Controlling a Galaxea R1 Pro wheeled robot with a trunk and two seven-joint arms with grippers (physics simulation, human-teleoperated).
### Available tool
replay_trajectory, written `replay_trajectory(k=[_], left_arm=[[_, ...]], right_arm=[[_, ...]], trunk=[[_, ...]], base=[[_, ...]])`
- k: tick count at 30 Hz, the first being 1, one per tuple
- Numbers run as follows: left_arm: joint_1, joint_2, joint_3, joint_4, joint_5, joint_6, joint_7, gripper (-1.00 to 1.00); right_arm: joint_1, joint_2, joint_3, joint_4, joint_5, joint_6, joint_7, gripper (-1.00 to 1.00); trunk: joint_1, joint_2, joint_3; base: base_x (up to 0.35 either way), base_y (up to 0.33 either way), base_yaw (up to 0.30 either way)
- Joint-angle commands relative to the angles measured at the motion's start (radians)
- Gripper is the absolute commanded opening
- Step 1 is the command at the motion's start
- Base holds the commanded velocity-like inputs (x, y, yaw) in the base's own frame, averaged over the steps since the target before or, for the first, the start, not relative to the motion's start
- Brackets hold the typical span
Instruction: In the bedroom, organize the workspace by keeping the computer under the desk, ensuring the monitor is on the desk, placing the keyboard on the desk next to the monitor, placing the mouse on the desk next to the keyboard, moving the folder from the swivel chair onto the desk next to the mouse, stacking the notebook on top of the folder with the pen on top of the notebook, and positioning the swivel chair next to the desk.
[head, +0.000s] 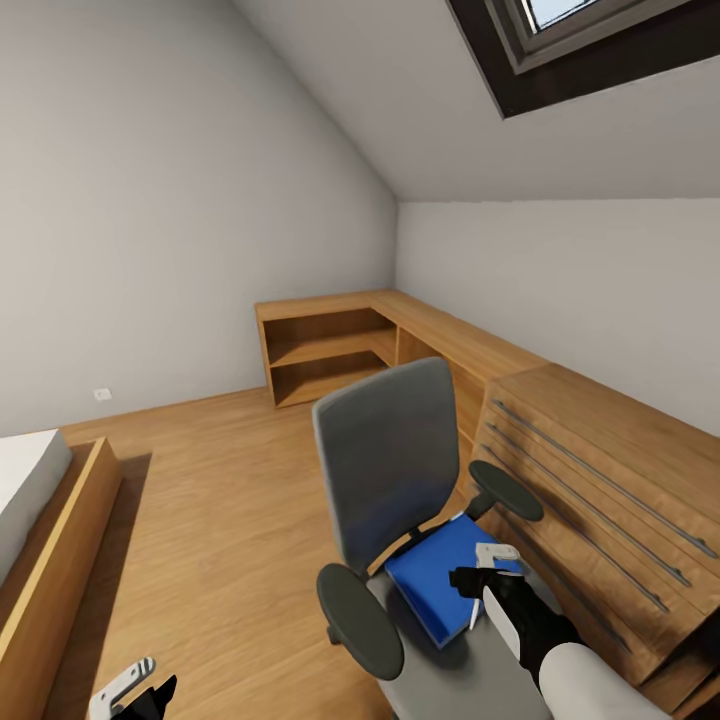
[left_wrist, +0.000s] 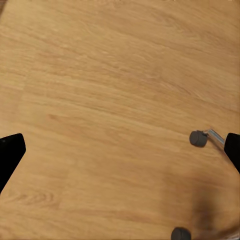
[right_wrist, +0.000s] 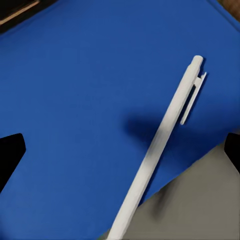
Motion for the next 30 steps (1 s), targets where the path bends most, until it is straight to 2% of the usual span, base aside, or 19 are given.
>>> replay_trajectory(k=[1,10,14,30], left_arm=[[0.0,0.0,0.001,-0.001,0.01,0.007,0.0,1.0],[0.0,0.0,0.001,-0.001,0.009,0.008,0.0,1.0],[0.0,0.0,0.0,-0.001,0.007,0.008,0.0,1.0],[0.0,0.0,0.0,-0.001,0.008,0.008,0.0,1.0]], right_arm=[[0.0,0.001,-0.002,-0.002,-0.004,0.005,-0.004,1.0],[0.0,0.001,-0.002,-0.002,-0.004,0.005,-0.004,1.0],[0.0,0.001,-0.002,-0.002,-0.004,0.005,-0.004,1.0],[0.0,-0.001,-0.006,-0.001,-0.004,0.007,-0.005,1.0]], trunk=[[0.0,-0.001,-0.001],[0.0,-0.001,-0.001],[0.015,-0.029,-0.014],[0.015,-0.029,-0.014]], base=[[0.037,0.02,0.0],[0.012,0.006,0.0],[0.001,0.0,0.0],[0.0,0.0,0.0]])
